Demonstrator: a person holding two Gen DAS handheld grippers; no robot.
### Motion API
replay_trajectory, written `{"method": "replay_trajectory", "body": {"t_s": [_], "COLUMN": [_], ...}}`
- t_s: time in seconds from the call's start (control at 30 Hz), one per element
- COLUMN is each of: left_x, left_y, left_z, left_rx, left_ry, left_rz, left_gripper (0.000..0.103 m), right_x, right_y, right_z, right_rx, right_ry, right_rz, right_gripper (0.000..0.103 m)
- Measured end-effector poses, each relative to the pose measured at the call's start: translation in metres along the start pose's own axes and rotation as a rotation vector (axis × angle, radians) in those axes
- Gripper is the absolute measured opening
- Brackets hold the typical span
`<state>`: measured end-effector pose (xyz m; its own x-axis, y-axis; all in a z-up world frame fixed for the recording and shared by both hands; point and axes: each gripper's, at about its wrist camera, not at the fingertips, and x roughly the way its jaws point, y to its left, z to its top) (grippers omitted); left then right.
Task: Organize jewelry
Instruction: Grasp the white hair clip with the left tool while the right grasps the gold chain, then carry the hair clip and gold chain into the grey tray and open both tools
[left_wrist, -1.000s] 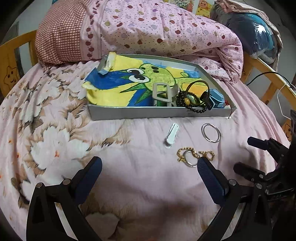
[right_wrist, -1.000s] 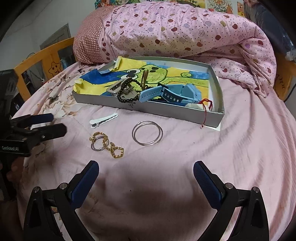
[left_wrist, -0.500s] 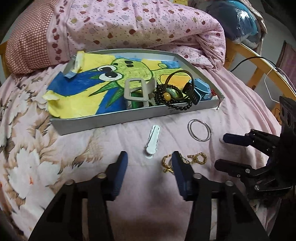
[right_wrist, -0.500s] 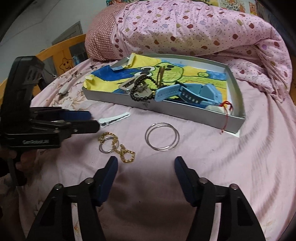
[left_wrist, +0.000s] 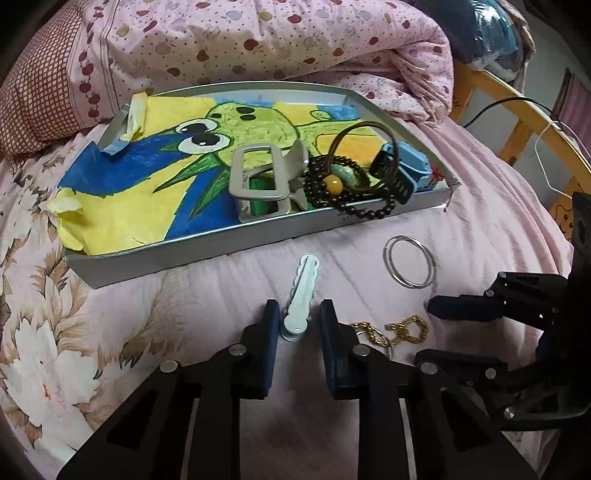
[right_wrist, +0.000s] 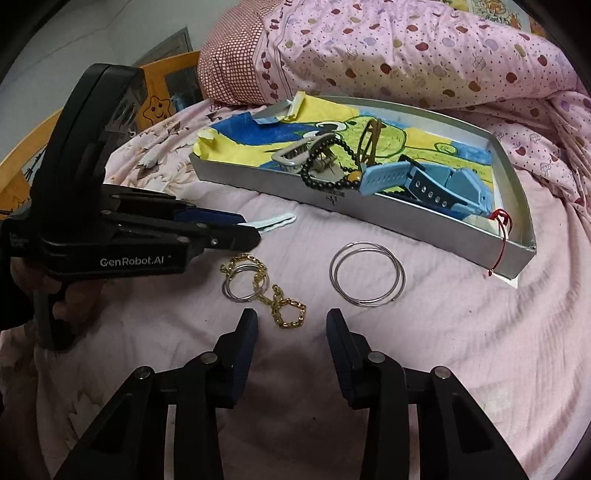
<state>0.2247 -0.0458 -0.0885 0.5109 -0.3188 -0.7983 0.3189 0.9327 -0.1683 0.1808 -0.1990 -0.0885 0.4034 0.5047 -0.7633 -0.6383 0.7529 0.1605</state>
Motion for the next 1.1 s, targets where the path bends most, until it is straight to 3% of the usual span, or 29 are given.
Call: {"method": "replay_trajectory", "body": {"t_s": [0.37, 0.47, 0.6, 0.7, 0.83, 1.1], "left_x": [-0.001, -0.004, -0.01, -0.014, -0.022, -0.038], "left_y": [0.001, 0.001, 0.002, 0.0, -0.001, -0.004], "left_z": [-0.001, -0.004, -0.009, -0.012, -0.016, -0.017], "left_rx": [-0.028, -0.037, -0.062, -0.078, -0.101, -0.147], "left_ry": [0.002, 0.0, -0.004, -0.008, -0.015, -0.027], "left_rz": [0.026, 0.034, 0.048, 0.058, 0.068, 0.072], "left_gripper": [0.013, 0.013, 0.013, 0.013, 0.013, 0.012], "right_x": [0.01, 0.013, 0.015, 0.015, 0.006, -0.023], "right_y": [0.012, 0.015, 0.02, 0.021, 0.019, 0.016], "right_z": [0.003, 0.004, 0.006, 0.007, 0.009, 0.018], "right_rx": [-0.075, -0.091, -0.11, -0.103, -0.078, -0.079], "right_ry": [0.004, 0.011, 0.02, 0.016, -0.026, -0.16], "right_rz": [-0.074, -0.101, -0.133, -0.137, -0.13, -0.202], "right_gripper": [0.035, 0.029, 0.014, 0.013, 0.013, 0.013]}}
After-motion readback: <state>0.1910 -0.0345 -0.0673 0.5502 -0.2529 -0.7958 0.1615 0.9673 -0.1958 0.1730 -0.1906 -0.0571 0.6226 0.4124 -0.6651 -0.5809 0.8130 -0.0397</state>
